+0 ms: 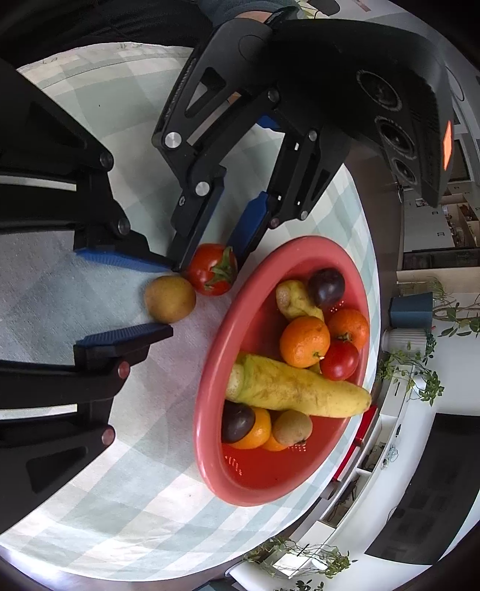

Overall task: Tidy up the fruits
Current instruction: 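Grasp the last kiwi with the right tool while the left tool grasps the last tomato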

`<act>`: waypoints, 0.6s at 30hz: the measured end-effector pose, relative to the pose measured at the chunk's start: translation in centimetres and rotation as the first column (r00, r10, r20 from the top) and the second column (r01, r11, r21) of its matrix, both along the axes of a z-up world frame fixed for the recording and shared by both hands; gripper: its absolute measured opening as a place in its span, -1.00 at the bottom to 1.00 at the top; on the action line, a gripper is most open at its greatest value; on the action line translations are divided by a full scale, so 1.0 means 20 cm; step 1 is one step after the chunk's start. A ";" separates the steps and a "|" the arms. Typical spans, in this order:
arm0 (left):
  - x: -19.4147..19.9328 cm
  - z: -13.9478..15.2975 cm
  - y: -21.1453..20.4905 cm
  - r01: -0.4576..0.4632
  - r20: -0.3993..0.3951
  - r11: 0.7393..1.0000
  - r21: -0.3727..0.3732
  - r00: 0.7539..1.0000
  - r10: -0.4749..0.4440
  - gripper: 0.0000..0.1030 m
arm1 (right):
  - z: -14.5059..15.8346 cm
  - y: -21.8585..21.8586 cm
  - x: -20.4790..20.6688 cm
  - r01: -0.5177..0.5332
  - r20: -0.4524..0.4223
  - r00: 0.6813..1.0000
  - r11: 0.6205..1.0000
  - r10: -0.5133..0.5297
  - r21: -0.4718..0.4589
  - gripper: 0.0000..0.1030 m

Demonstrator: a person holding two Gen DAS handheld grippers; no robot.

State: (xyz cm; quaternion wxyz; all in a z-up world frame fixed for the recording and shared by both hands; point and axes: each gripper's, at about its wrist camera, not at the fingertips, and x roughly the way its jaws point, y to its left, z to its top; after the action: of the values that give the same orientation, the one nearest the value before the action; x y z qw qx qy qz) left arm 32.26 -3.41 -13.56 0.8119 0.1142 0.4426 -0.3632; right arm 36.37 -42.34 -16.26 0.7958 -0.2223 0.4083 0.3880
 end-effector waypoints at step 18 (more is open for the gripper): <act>-0.12 0.01 0.00 -0.003 0.012 0.999 -0.032 1.000 0.003 -0.45 | 0.09 -0.15 -0.09 0.044 0.012 0.999 0.996 -0.045 0.072 -0.44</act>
State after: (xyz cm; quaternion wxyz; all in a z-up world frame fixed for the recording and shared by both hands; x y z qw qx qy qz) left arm 29.80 -3.32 -13.27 0.8167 0.1029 0.4321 -0.3683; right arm 34.55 -45.32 -14.54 0.8145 -0.1871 0.3935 0.3831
